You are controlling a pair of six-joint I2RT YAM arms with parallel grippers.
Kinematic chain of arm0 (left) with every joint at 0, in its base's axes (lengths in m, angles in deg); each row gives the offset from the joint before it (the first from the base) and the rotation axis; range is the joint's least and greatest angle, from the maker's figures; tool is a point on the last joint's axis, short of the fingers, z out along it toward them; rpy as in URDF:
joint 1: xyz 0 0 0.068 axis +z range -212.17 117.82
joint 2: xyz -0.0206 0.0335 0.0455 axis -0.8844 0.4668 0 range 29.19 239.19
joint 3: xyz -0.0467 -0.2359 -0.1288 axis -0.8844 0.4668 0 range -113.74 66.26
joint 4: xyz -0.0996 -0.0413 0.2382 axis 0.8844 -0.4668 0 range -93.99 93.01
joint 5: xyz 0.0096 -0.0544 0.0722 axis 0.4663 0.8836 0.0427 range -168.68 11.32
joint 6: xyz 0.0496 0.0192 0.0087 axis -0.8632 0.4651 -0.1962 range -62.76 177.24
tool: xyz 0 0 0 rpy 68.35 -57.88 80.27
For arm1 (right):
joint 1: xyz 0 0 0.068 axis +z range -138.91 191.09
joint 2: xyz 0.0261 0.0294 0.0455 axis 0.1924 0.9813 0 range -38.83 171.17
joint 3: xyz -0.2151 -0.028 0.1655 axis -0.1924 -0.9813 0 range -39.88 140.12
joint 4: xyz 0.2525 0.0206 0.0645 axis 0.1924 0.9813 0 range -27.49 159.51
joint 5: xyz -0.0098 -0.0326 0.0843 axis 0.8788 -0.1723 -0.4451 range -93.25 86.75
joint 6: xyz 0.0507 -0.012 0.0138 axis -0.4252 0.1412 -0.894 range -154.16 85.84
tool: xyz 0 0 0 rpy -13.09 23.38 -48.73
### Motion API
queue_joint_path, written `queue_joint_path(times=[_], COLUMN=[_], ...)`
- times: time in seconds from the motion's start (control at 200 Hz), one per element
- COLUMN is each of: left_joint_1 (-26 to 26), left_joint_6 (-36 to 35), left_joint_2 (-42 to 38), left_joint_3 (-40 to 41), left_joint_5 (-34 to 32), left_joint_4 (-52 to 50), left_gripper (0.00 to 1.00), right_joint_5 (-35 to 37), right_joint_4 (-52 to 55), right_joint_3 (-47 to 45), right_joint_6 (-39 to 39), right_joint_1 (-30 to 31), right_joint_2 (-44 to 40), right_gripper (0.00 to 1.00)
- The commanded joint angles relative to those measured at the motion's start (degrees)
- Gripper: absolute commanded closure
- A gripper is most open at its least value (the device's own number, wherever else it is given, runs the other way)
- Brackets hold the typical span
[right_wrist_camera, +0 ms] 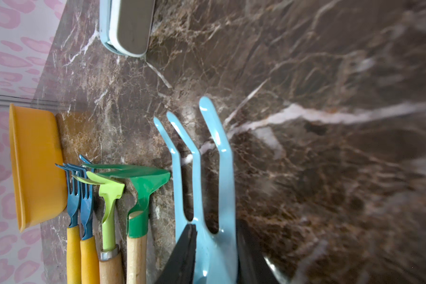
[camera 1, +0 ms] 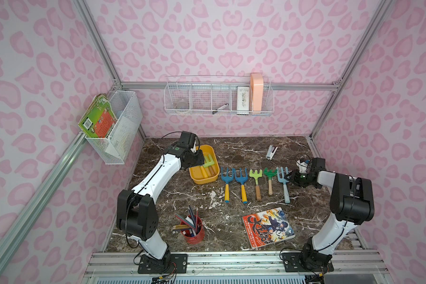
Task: Take the hand rake out of the storage box
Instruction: Place the rake at the center of the board.
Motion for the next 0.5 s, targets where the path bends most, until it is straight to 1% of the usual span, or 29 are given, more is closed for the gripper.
queue_joint_path(times=[0.0, 0.12, 0.195, 0.345, 0.495], left_joint_1=[0.06, 0.04, 0.1, -0.47, -1.24], left_joint_6=[-0.87, -1.47, -1.89, -1.35, -0.69], left_joint_2=[0.92, 2.56, 4.05, 8.46, 14.62], left_joint_3=[-0.5, -0.78, -0.85, -1.93, -6.29], left_joint_5=[-1.49, -3.15, -3.49, -4.58, -5.86], left_joint_4=[-1.55, -2.65, -2.69, -2.49, -3.36], left_gripper=[0.52, 0.52, 0.52, 0.54, 0.55], right_joint_5=[4.43, 7.64, 9.42, 15.47, 17.42], right_joint_4=[2.32, 3.06, 3.65, 5.53, 5.01], right_joint_3=[-0.1, 0.3, 1.18, 4.37, 6.63], right_joint_6=[0.72, -0.21, -0.54, -0.81, -2.35], right_joint_1=[-0.15, -0.06, 1.27, 7.64, 13.18], right_joint_2=[-1.93, -5.65, -8.07, -11.3, -11.69], right_gripper=[0.68, 0.64, 0.61, 0.57, 0.55])
